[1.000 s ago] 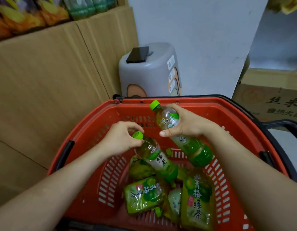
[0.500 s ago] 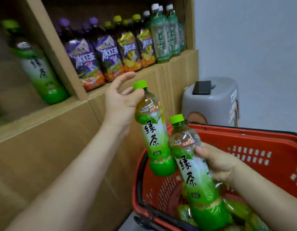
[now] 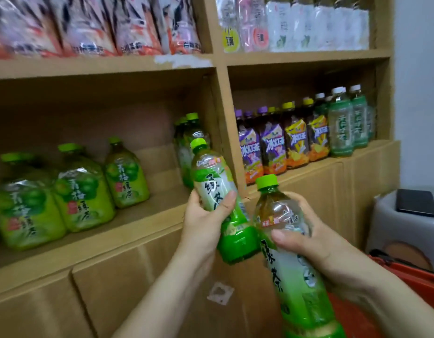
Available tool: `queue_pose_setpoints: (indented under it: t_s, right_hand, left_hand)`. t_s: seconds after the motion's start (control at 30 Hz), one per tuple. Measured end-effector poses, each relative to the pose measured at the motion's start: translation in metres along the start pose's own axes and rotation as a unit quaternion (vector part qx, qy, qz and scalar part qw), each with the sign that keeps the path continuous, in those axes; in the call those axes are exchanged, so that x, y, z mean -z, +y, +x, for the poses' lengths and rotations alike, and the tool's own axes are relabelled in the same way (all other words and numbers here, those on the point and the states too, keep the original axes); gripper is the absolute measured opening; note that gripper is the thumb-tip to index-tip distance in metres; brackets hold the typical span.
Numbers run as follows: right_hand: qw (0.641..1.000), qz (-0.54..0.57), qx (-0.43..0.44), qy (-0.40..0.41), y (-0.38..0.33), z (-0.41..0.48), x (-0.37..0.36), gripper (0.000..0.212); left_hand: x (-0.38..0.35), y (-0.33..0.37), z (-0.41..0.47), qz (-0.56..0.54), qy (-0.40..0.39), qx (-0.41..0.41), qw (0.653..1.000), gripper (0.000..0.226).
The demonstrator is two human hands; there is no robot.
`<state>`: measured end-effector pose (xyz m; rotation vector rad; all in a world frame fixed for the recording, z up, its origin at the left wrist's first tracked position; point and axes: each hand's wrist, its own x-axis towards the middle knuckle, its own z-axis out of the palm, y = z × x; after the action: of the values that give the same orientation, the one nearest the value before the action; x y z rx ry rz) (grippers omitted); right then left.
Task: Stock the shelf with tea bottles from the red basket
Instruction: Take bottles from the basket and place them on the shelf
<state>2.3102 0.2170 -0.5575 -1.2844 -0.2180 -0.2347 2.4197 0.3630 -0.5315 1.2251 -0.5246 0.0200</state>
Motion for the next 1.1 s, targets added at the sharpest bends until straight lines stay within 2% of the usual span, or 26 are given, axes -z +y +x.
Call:
queue_pose_setpoints:
  t_s: [0.1, 0.33, 0.53, 0.63, 0.77, 0.87, 0.97, 1.03, 1.1]
  right_hand:
    - [0.995, -0.068, 0.041, 0.053, -0.01, 0.015, -0.017, 0.072]
    - [0.965, -0.103, 0.206, 0.127, -0.046, 0.076, -0.057, 0.082]
    - [0.922, -0.204, 0.305, 0.125, -0.053, 0.145, -0.096, 0.077]
    - [0.925, -0.196, 0.295, 0.133, -0.033, 0.17, -0.104, 0.079]
    - [0.93, -0.216, 0.267, 0.13, -0.008, 0.189, -0.106, 0.086]
    - [0.933, -0.25, 0.24, 0.094, 0.005, 0.189, -0.099, 0.093]
    - [0.932, -0.304, 0.182, 0.074, 0.031, 0.178, -0.09, 0.093]
    - [0.909, -0.357, 0.176, 0.122, 0.039, 0.173, -0.085, 0.102]
    - [0.875, -0.413, 0.191, 0.165, 0.04, 0.174, -0.082, 0.104]
  left_hand:
    - [0.029, 0.024, 0.023, 0.034, 0.047, -0.05, 0.997, 0.033]
    - [0.075, 0.04, 0.079, 0.181, 0.089, -0.078, 0.976, 0.076]
    - [0.093, 0.026, 0.113, 0.219, 0.108, -0.051, 0.968, 0.067]
    - [0.103, 0.024, 0.118, 0.255, 0.07, -0.047, 0.963, 0.07]
    - [0.127, 0.015, 0.112, 0.318, -0.019, 0.039, 0.947, 0.076]
    - [0.137, 0.011, 0.113, 0.419, -0.006, 0.037, 0.907, 0.069]
    - [0.131, 0.016, 0.124, 0.508, 0.015, 0.025, 0.861, 0.049]
    - [0.124, 0.017, 0.133, 0.557, 0.028, 0.032, 0.83, 0.048]
    - [0.123, 0.012, 0.146, 0.572, 0.053, 0.046, 0.817, 0.062]
